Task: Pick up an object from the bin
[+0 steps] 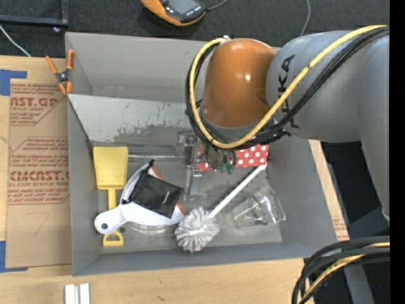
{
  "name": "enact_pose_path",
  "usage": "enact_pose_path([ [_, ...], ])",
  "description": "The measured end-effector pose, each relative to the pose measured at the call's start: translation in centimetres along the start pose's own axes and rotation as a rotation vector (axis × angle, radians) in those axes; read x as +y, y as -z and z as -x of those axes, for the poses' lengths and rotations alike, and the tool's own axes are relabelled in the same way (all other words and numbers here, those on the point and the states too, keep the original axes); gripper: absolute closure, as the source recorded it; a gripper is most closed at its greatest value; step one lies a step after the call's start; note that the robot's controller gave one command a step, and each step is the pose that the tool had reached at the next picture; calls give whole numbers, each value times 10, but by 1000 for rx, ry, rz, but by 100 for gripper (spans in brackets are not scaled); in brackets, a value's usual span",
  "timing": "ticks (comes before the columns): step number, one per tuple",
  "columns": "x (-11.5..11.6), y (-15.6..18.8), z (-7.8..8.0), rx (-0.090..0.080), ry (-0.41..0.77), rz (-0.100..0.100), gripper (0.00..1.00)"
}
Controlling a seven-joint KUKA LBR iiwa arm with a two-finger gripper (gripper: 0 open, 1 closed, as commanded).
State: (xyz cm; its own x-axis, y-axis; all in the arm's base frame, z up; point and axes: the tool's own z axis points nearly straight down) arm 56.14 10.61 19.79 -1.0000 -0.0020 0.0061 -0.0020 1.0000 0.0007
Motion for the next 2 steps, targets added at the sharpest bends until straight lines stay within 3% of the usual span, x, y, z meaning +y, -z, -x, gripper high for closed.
enact_pose_path([
  [1,-1,5,2,-8,-2,1,0],
  [2,36,-75,-35,-7,34,2,0],
])
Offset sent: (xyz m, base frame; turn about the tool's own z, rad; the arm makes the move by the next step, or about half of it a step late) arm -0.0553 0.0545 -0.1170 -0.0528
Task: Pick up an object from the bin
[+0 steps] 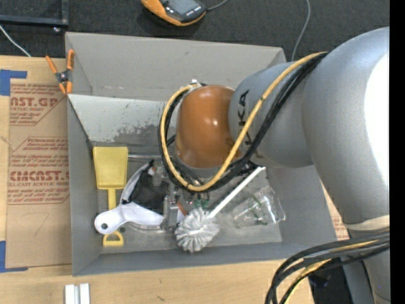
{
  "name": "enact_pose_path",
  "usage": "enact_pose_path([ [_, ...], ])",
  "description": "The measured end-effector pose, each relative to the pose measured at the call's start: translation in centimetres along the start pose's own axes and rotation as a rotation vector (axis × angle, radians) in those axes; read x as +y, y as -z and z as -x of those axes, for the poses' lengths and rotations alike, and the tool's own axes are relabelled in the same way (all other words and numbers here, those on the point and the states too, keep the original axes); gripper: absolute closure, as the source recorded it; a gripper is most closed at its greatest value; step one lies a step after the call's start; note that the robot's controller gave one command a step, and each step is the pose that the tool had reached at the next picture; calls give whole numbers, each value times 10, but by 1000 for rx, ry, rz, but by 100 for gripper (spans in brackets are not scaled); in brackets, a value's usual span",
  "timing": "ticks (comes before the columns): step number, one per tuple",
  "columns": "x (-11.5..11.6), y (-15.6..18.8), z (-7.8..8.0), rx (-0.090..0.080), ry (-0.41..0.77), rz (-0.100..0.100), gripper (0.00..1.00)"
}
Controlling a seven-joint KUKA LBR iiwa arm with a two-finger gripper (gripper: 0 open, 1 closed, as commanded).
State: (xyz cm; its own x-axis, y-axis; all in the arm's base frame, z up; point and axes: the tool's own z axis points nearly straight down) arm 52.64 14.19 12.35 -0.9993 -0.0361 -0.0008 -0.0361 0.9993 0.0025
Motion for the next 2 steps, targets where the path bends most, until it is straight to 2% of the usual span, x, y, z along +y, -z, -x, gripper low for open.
enact_pose_path([
  [1,-16,-6,-17,7,-32,-1,0],
  [2,-48,-44,-22,-3,18,2,0],
])
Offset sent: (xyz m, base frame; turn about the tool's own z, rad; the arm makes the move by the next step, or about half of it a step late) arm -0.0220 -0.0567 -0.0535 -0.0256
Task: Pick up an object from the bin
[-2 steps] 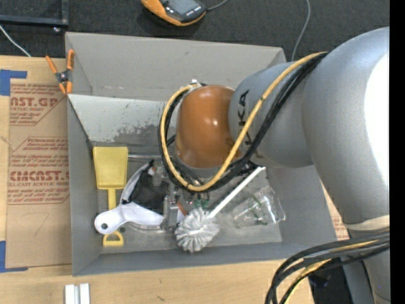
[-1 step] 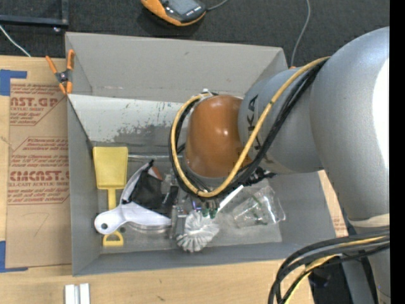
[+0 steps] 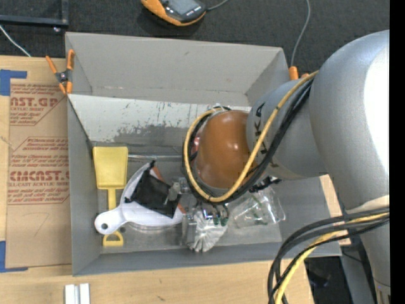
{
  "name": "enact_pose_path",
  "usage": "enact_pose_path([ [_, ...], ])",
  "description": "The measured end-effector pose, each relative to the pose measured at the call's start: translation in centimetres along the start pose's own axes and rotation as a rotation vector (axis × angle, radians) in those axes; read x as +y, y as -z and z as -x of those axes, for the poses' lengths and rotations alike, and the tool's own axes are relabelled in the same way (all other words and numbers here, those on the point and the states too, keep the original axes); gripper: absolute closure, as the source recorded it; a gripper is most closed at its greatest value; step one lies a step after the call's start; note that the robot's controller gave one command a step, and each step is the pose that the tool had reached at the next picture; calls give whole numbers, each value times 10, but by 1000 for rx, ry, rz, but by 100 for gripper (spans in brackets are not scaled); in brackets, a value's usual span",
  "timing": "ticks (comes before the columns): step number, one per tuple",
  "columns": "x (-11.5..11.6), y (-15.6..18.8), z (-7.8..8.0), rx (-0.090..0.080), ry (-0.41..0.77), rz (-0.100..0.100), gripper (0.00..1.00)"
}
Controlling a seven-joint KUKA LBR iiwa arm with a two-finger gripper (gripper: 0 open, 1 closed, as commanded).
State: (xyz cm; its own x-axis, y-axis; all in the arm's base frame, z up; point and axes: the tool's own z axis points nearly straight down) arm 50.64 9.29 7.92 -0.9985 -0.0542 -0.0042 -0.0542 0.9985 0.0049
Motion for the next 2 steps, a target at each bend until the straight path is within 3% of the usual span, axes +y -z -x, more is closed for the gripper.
enact_pose_path([
  [1,-55,-2,-10,11,7,1,0],
  [2,15,-11,81,10,66,-1,100],
])
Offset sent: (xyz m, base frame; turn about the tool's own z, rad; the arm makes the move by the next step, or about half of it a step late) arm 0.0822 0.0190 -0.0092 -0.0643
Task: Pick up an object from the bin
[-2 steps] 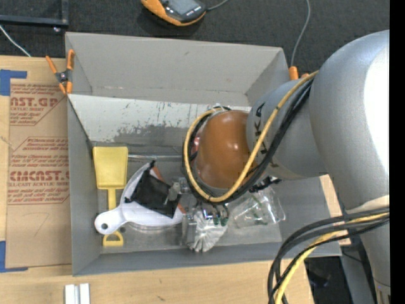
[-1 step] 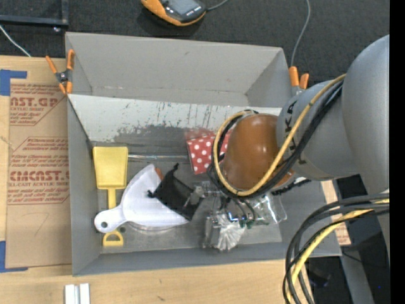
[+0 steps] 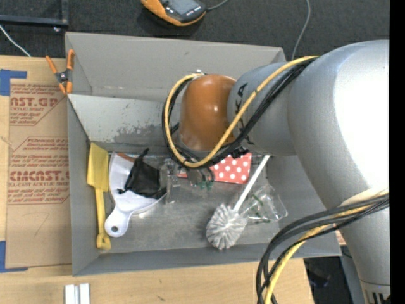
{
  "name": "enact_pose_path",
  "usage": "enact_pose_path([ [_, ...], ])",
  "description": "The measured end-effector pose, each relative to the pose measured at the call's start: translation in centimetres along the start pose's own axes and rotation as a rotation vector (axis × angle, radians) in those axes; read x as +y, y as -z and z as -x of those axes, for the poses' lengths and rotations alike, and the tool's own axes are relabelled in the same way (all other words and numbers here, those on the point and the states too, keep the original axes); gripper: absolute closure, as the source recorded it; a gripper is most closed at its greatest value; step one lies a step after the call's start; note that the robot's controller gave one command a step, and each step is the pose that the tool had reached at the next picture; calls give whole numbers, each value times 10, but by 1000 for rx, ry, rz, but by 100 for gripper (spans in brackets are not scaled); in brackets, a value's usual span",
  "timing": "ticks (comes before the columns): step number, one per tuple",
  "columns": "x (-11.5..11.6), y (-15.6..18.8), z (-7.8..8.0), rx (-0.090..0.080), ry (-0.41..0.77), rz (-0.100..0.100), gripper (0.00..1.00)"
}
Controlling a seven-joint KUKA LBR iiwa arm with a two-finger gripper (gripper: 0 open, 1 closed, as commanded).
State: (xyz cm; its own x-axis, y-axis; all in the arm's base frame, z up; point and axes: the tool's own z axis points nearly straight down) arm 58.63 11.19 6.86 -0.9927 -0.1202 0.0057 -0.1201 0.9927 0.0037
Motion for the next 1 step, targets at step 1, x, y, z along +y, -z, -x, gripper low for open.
enact_pose_path([
  [1,0,0,0,-1,0,1,100],
])
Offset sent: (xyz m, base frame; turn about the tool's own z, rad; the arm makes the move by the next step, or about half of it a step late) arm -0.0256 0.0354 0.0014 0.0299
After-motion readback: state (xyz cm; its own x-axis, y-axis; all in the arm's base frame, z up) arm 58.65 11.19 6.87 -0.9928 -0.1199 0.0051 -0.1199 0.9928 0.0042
